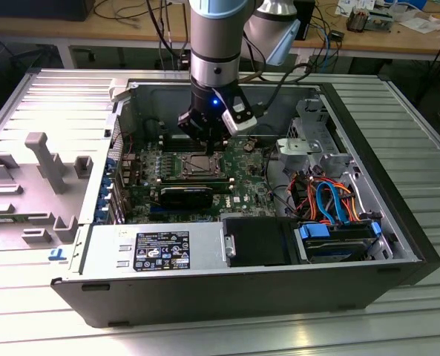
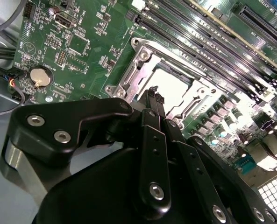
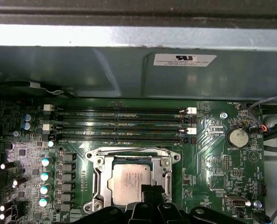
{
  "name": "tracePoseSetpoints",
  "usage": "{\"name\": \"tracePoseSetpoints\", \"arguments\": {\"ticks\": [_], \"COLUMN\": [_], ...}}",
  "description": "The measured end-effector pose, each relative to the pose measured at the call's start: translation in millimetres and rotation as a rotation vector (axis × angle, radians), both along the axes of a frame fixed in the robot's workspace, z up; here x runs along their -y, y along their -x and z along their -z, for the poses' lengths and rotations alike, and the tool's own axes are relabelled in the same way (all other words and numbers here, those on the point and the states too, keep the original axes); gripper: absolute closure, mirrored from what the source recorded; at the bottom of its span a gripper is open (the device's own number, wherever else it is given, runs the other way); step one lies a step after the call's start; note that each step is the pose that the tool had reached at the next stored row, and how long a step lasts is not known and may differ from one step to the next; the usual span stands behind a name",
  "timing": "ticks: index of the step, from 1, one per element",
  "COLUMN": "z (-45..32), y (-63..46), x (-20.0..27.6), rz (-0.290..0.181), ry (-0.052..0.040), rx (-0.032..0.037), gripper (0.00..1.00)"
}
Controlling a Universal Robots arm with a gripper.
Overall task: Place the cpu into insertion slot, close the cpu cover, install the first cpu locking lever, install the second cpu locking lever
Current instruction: 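Install the second cpu locking lever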
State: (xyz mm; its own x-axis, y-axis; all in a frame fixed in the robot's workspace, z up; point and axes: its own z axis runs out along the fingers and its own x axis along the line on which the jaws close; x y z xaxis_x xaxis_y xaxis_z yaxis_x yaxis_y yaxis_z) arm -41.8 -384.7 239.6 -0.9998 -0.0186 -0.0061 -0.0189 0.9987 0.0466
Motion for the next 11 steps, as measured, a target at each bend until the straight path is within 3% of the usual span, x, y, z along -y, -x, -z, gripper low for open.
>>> {"name": "tracePoseSetpoints", "arguments": {"ticks": [11], "z": [0.0], "y": [0.0], "x": [1.2], "rz": [0.000], "ry": [0.0000], "rx": [0.0000], "gripper": [0.89]}}
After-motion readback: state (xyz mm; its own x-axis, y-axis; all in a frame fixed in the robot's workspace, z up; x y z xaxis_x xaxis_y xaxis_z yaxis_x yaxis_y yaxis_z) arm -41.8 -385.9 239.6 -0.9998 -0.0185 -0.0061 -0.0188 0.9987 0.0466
